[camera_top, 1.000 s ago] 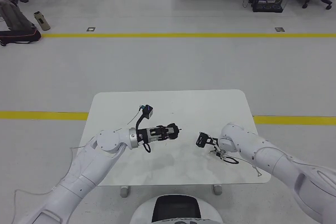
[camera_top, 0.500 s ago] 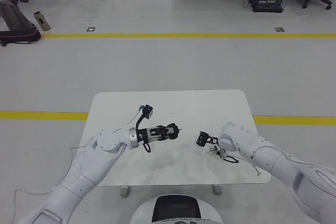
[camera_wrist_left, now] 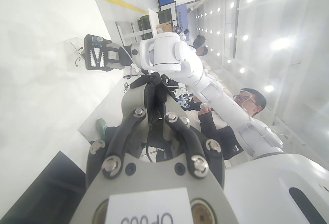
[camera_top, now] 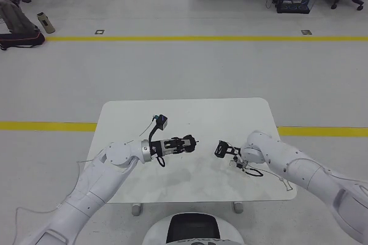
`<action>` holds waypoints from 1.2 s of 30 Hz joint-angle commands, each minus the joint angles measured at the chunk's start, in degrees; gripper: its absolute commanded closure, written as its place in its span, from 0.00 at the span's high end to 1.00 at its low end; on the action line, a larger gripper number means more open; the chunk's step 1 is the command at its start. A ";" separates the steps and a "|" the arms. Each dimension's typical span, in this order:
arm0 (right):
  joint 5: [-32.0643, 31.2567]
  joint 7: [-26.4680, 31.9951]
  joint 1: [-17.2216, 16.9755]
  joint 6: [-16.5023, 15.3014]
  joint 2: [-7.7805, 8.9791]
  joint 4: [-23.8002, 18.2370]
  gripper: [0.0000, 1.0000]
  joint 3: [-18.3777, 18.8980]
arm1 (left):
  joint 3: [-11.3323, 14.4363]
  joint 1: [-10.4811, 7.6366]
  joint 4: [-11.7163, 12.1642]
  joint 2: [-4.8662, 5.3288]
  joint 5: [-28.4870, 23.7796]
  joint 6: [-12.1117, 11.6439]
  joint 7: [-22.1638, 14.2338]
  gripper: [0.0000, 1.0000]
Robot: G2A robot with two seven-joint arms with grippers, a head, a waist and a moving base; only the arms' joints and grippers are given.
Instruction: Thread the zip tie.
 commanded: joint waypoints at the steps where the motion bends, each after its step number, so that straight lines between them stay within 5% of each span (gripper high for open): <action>1: 0.94 -0.01 0.26 0.00 0.93 -0.80 0.00 0.00 | 0.00 0.00 0.00 0.00 0.00 0.00 0.00 0.00; 13: 6.86 -3.59 2.45 0.00 6.39 -4.65 0.00 0.00 | 0.00 0.00 0.00 0.00 0.00 0.00 0.00 0.00; 23: 15.24 -13.07 3.61 0.00 13.40 -7.44 0.00 0.28 | 0.00 0.00 0.00 0.00 0.00 0.00 0.00 0.00; 36: 15.96 -14.58 2.90 0.00 13.32 -7.21 0.00 0.91 | 0.00 0.00 0.00 0.00 0.00 0.00 0.00 0.00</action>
